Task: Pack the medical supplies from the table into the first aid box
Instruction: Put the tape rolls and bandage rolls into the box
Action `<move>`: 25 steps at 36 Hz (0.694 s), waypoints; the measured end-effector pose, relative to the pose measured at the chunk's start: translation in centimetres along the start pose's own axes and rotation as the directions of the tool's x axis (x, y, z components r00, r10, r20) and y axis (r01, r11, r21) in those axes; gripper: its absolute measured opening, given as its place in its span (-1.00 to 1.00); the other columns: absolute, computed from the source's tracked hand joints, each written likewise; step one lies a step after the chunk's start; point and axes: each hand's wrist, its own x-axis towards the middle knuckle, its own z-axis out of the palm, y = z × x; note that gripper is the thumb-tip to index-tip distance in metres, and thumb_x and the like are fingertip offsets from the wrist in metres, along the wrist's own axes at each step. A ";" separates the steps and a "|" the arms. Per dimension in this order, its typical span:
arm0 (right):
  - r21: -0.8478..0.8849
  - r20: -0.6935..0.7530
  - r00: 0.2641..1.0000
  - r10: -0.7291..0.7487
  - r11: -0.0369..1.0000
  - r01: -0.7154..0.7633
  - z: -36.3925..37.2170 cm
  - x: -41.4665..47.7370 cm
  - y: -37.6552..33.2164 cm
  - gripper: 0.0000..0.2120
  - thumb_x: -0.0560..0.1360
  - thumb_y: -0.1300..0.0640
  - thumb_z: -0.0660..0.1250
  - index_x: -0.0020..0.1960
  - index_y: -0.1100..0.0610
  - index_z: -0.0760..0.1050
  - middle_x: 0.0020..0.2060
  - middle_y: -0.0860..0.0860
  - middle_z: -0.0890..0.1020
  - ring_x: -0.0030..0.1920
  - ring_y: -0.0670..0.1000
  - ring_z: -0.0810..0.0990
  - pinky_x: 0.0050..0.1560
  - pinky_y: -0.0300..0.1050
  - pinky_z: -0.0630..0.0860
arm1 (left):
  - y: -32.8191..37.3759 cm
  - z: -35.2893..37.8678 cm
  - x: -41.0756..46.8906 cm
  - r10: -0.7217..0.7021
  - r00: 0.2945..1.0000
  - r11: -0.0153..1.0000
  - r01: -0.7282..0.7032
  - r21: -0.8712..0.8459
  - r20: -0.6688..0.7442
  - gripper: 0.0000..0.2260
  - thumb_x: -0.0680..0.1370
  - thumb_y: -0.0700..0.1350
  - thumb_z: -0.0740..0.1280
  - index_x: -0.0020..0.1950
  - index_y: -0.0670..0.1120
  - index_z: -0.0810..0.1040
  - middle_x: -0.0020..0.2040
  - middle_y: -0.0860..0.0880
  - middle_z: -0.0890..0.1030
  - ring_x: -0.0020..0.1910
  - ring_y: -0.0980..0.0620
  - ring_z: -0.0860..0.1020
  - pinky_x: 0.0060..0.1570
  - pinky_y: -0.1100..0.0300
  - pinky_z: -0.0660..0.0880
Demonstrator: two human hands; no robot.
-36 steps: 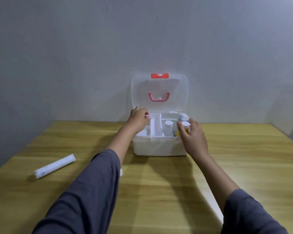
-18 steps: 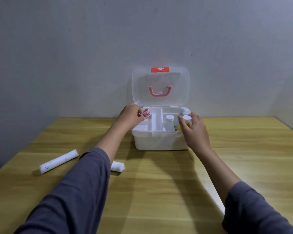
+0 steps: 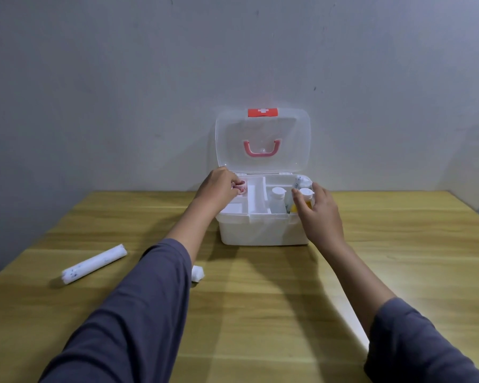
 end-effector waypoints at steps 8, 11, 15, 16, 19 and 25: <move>-0.001 0.002 1.000 -0.013 1.000 0.013 0.0 0.0 -0.1 -0.62 0.55 -0.08 0.18 0.29 0.08 0.40 0.26 0.04 0.47 0.29 0.03 0.40 0.03 -0.16 0.28 | 0.4 -0.2 -0.6 0.032 0.999 0.996 -0.032 -0.089 0.004 -0.81 0.53 -0.09 0.32 0.10 -0.12 0.58 0.20 -0.13 0.52 0.22 -0.07 0.46 0.13 0.18 0.36; -0.004 0.007 1.000 -0.009 1.000 0.009 -0.1 0.0 -0.1 -0.62 0.55 -0.07 0.18 0.29 0.10 0.40 0.25 0.06 0.47 0.27 0.03 0.40 0.03 -0.15 0.27 | -0.1 -1.5 -2.0 0.010 0.993 0.987 -0.028 -0.155 -0.117 -0.62 0.55 -0.05 0.31 0.33 -0.17 0.47 0.33 -0.10 0.48 0.35 -0.05 0.38 0.22 0.26 0.23; -0.003 0.013 1.000 -0.009 1.000 0.009 0.0 0.1 -0.1 -0.62 0.55 -0.07 0.17 0.26 0.13 0.42 0.22 0.11 0.48 0.28 0.08 0.39 0.03 -0.13 0.27 | -3.4 -3.5 -5.3 -0.099 0.963 0.986 0.061 -0.158 -0.249 -0.65 0.56 -0.06 0.30 0.31 -0.17 0.50 0.31 -0.14 0.53 0.33 -0.10 0.42 0.29 0.19 0.27; -0.008 0.013 1.000 -0.011 1.000 0.011 0.0 0.1 -0.1 -0.62 0.55 -0.08 0.17 0.25 0.13 0.42 0.22 0.13 0.48 0.27 0.10 0.39 0.03 -0.13 0.27 | -4.7 -3.8 -6.4 -0.133 0.956 0.984 0.096 -0.149 -0.263 -0.66 0.56 -0.06 0.30 0.29 -0.18 0.51 0.29 -0.16 0.54 0.32 -0.11 0.44 0.29 0.16 0.29; -0.022 0.018 1.000 0.002 1.000 -0.002 0.0 0.1 -0.1 -0.60 0.55 -0.09 0.17 0.25 0.17 0.42 0.22 0.17 0.48 0.26 0.13 0.39 0.02 -0.12 0.26 | -8.8 -4.8 -10.5 -0.253 0.932 0.967 0.235 -0.098 -0.261 -0.65 0.58 -0.05 0.27 0.29 -0.22 0.50 0.29 -0.21 0.53 0.32 -0.16 0.45 0.31 0.09 0.31; -0.032 0.016 1.000 0.018 0.999 -0.017 0.1 0.0 -0.3 -0.58 0.55 -0.09 0.16 0.21 0.23 0.43 0.20 0.23 0.47 0.23 0.18 0.41 0.05 -0.03 0.32 | -15.5 -6.0 -17.9 -0.508 0.832 0.838 0.537 0.097 -0.222 -0.63 0.61 0.03 0.15 0.26 -0.19 0.51 0.27 -0.25 0.53 0.27 -0.25 0.45 0.23 0.01 0.35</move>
